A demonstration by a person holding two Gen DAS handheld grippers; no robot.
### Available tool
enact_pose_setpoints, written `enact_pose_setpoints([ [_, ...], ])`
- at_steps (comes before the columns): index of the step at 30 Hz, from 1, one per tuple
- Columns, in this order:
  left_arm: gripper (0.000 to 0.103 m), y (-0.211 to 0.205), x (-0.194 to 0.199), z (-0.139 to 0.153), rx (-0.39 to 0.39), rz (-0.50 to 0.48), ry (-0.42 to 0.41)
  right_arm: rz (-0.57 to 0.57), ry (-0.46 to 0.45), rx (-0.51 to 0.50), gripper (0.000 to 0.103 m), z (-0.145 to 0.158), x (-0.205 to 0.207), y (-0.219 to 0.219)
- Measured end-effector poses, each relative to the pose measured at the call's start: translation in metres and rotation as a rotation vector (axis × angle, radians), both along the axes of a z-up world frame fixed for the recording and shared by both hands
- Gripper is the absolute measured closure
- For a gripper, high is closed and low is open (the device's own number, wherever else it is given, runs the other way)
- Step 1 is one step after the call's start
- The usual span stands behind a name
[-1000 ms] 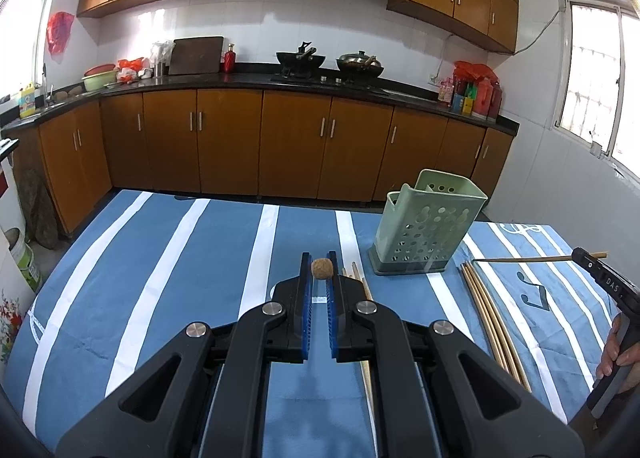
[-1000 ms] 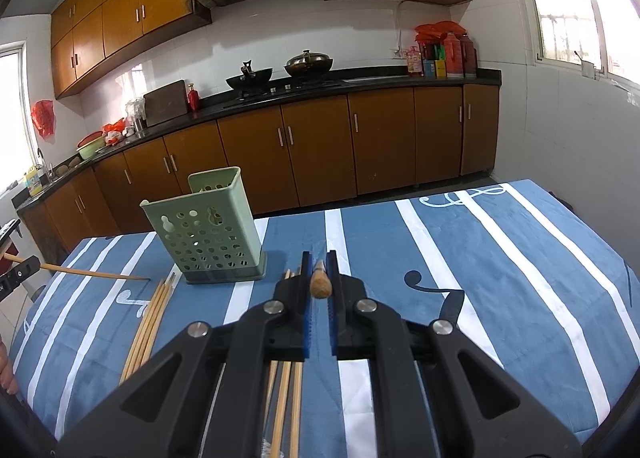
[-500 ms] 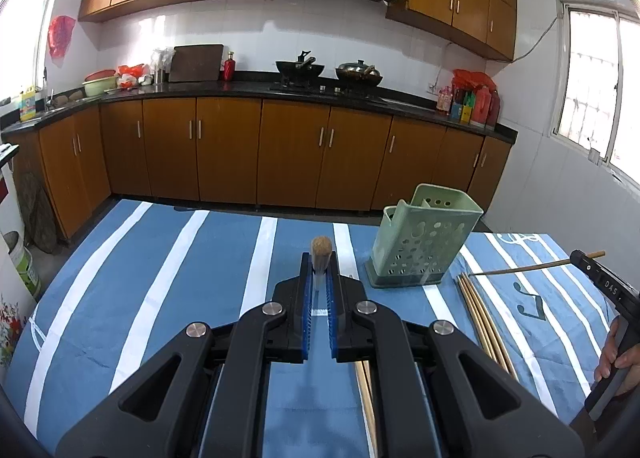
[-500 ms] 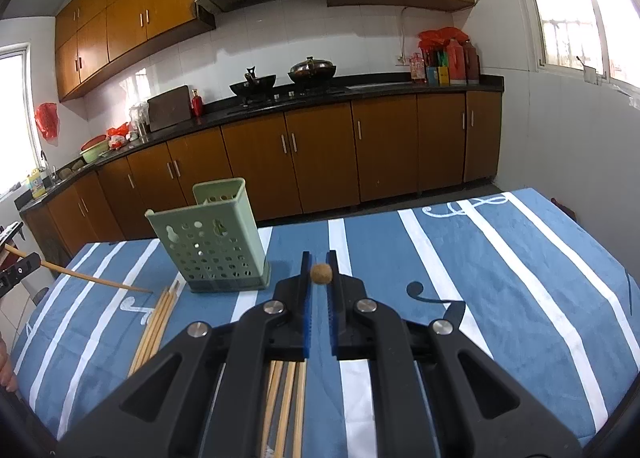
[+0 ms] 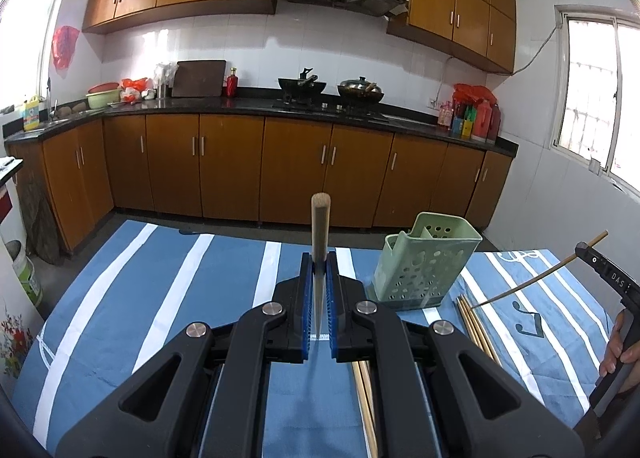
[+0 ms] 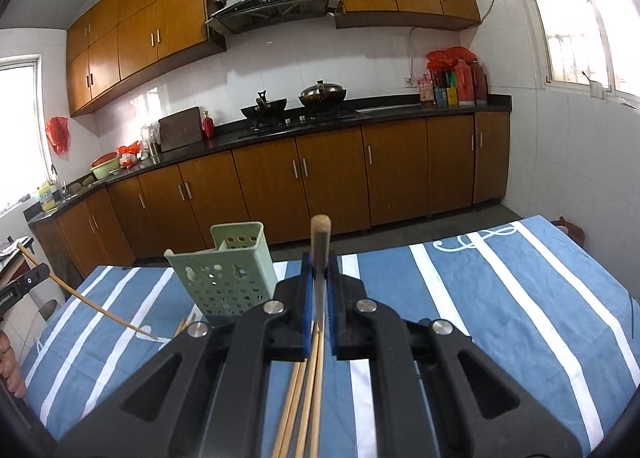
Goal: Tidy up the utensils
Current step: 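Lower both chopsticks into the green holder and open both tools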
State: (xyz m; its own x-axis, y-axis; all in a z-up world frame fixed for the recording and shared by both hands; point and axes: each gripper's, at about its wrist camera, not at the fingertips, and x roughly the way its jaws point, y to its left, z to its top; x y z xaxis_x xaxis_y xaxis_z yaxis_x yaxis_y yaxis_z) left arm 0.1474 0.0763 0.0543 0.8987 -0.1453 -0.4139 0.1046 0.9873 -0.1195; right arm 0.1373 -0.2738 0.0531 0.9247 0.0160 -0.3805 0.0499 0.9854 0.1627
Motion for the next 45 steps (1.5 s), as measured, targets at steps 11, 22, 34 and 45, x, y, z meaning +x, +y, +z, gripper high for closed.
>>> enact_pose_setpoints([
  [11,0.096,0.005,0.001,0.011,-0.009,-0.003,-0.017,-0.025,-0.048,0.024,0.095,0.020,0.000,-0.011],
  [22,0.096,0.002,0.012,0.066,-0.063,-0.012,-0.132,0.012,-0.226,0.080,0.095,0.101,0.003,-0.014],
  [34,0.096,-0.033,0.047,0.106,-0.205,-0.072,-0.213,0.155,-0.131,0.030,0.095,0.110,0.047,0.028],
  [45,0.096,-0.065,0.085,0.065,-0.167,-0.092,-0.099,0.184,0.051,0.052,0.095,0.073,0.099,0.042],
])
